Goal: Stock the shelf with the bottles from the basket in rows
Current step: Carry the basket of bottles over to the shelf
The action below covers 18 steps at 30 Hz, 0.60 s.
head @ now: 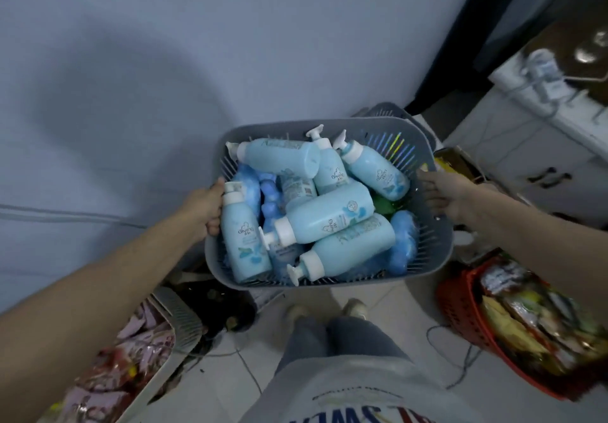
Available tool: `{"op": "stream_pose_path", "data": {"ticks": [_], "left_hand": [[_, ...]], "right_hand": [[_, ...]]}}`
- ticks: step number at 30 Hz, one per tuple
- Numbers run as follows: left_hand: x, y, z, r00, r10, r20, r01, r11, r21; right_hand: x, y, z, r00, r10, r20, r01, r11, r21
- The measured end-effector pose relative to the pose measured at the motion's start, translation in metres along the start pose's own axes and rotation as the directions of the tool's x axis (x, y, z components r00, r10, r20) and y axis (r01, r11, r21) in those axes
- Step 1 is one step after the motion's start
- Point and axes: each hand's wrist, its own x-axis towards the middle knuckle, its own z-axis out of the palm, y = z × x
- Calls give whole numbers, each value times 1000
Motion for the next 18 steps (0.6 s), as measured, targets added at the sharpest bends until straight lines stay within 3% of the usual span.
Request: {"op": "stream_pose_path", "data": {"ticks": [11,18], "left_hand": [[-27,61,126,974,68,218,-115,970,215],[-42,95,197,898,112,425,-288,881,375]], "right_hand": [[-59,42,-128,988,28,-153,11,969,248],[-116,85,-175,924,70,-376,100,905,414]]}}
